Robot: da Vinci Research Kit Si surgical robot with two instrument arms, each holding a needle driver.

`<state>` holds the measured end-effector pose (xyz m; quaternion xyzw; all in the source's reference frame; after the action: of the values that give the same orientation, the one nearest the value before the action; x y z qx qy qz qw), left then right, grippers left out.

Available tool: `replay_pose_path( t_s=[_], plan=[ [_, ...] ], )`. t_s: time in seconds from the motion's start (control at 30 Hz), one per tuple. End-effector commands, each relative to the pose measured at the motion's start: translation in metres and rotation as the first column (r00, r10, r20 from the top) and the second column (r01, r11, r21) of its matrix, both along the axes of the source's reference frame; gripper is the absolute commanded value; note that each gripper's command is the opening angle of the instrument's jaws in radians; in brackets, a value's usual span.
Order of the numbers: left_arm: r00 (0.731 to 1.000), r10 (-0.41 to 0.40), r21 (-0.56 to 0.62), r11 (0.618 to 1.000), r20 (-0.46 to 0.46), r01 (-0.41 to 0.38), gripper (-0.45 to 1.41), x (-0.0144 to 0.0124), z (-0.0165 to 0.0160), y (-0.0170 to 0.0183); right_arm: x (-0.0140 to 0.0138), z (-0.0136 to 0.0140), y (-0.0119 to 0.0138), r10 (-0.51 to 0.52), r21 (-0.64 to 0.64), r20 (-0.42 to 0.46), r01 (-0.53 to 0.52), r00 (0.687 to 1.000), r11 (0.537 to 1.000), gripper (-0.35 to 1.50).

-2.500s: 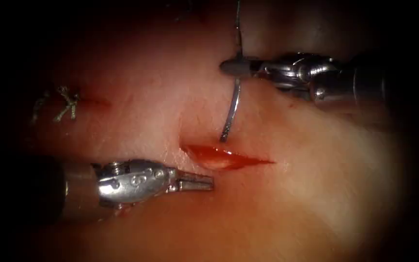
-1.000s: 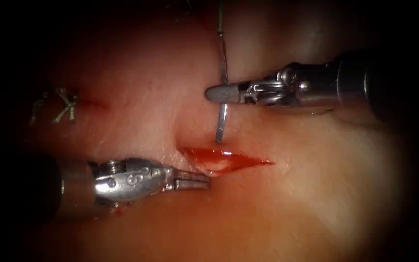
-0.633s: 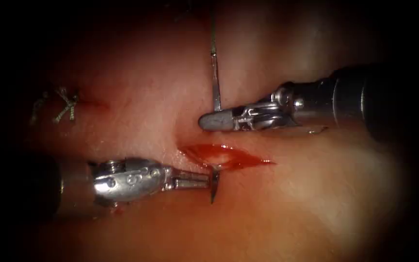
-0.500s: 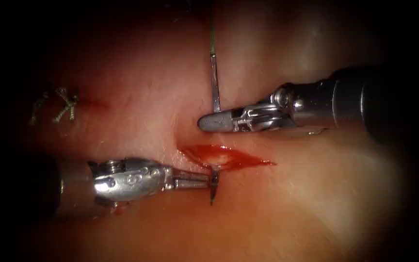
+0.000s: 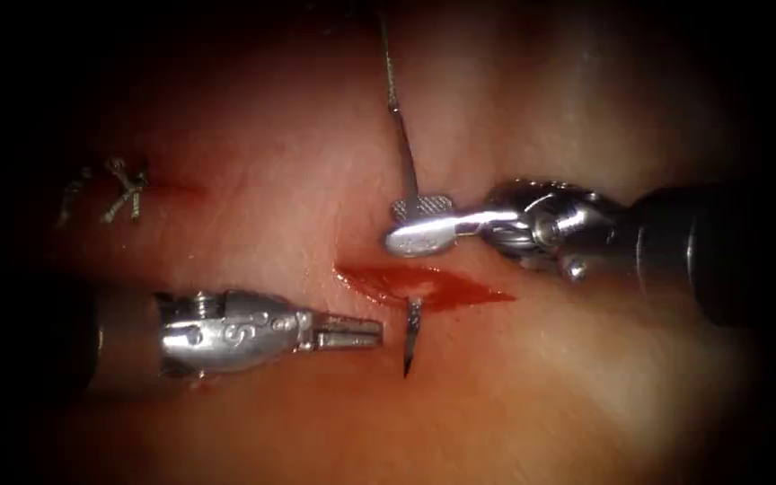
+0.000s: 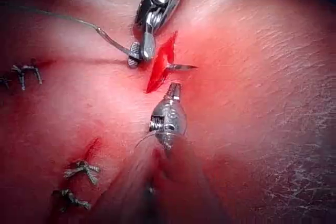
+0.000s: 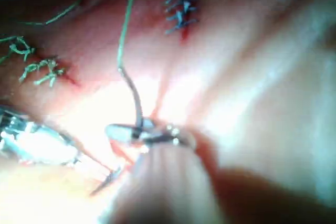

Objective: Wound Closure

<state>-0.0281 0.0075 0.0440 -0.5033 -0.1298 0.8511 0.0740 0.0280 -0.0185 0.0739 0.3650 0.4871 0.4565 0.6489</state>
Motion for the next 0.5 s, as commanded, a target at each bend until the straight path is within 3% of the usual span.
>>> replay_pose_path(
  t_s=[0.03,0.23,0.5],
  plan=[
    [0.999,0.007,-0.031,1.000,0.033,-0.006,-0.06,-0.0003,0.0005,-0.0003,-0.0003,0.0010,0.0010,0.013,-0.003,0.011,-0.013,1.000,1.000,1.23],
    [0.998,0.017,-0.068,0.998,0.052,-0.013,-0.05,-0.0006,0.0003,-0.0003,-0.0018,0.0013,0.0023,0.005,-0.092,0.039,-0.002,0.999,0.996,1.25],
    [0.998,0.019,-0.070,0.997,0.053,-0.015,-0.15,-0.0006,0.0007,-0.0005,-0.0011,-0.0005,0.0044,0.035,-0.197,0.076,-0.020,0.996,0.980,1.21]
  ],
)
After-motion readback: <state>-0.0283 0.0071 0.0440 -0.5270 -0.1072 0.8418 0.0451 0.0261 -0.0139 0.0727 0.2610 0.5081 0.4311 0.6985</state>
